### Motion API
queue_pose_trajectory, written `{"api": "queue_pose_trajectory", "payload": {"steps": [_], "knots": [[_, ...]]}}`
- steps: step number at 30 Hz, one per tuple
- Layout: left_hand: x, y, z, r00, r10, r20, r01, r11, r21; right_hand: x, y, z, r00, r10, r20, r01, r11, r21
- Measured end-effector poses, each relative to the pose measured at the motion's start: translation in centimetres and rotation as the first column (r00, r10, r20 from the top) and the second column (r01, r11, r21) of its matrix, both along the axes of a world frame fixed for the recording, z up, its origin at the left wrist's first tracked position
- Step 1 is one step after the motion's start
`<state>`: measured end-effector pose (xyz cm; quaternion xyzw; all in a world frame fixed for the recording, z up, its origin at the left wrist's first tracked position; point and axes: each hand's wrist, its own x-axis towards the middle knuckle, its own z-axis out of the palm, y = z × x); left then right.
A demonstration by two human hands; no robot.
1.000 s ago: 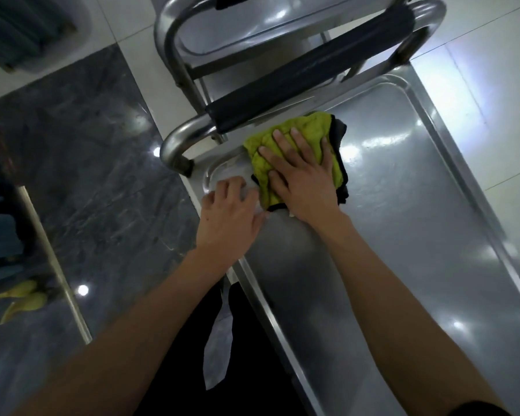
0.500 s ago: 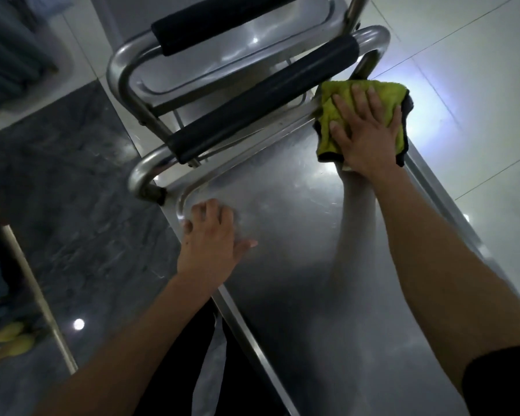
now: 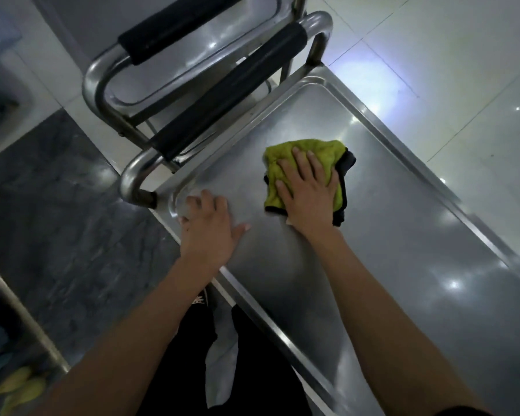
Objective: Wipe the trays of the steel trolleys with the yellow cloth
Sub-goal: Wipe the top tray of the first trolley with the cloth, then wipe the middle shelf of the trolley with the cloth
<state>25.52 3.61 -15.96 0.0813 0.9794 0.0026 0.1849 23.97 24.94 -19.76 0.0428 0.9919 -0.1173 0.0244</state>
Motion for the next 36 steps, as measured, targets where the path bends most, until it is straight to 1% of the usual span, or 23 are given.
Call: {"api": "queue_pose_trajectory", "payload": {"steps": [3, 8, 11, 13, 16, 19, 23, 26, 30, 33, 36], "knots": [[0.1, -0.6, 0.7, 0.997, -0.069, 0.042, 0.069, 0.998, 0.012, 4.0, -2.3, 0.5, 0.997, -0.078, 0.018, 0.078, 0.997, -0.012], [0.6, -2.7, 1.3, 0.978, -0.195, 0.079, 0.186, 0.977, 0.102, 10.6, -6.2, 1.9, 0.979, -0.200, 0.033, 0.198, 0.979, 0.044], [0.6, -4.1, 1.2, 0.955, -0.272, 0.113, 0.254, 0.955, 0.153, 13.3, -8.4, 2.6, 0.955, -0.290, 0.062, 0.285, 0.955, 0.082], [0.5, -5.1, 1.1, 0.933, -0.332, 0.138, 0.306, 0.935, 0.181, 14.7, -9.7, 3.0, 0.935, -0.344, 0.083, 0.339, 0.938, 0.069], [0.7, -6.8, 1.3, 0.899, -0.414, 0.140, 0.370, 0.892, 0.259, 16.8, -11.5, 3.4, 0.901, -0.427, 0.076, 0.430, 0.902, -0.024], [1.9, -8.1, 1.8, 0.864, -0.496, 0.083, 0.454, 0.840, 0.298, 18.6, -13.1, 3.9, 0.870, -0.491, 0.049, 0.492, 0.857, -0.154], [4.9, -8.5, 3.1, 0.849, -0.528, 0.009, 0.470, 0.764, 0.443, 20.7, -15.0, 5.2, 0.797, -0.603, -0.031, 0.540, 0.736, -0.409], [7.3, -8.6, 4.3, 0.836, -0.547, -0.030, 0.475, 0.696, 0.539, 22.1, -16.6, 6.4, 0.739, -0.670, -0.061, 0.542, 0.647, -0.537], [10.5, -9.6, 5.5, 0.827, -0.553, -0.100, 0.506, 0.655, 0.562, 24.2, -18.7, 8.1, 0.677, -0.732, -0.073, 0.537, 0.560, -0.631], [12.7, -11.1, 6.5, 0.816, -0.562, -0.136, 0.530, 0.634, 0.564, 26.8, -20.6, 9.2, 0.649, -0.757, -0.082, 0.511, 0.513, -0.689], [15.5, -13.7, 7.2, 0.820, -0.552, -0.153, 0.518, 0.601, 0.609, 30.2, -23.0, 10.2, 0.632, -0.771, -0.083, 0.481, 0.474, -0.738]]}}
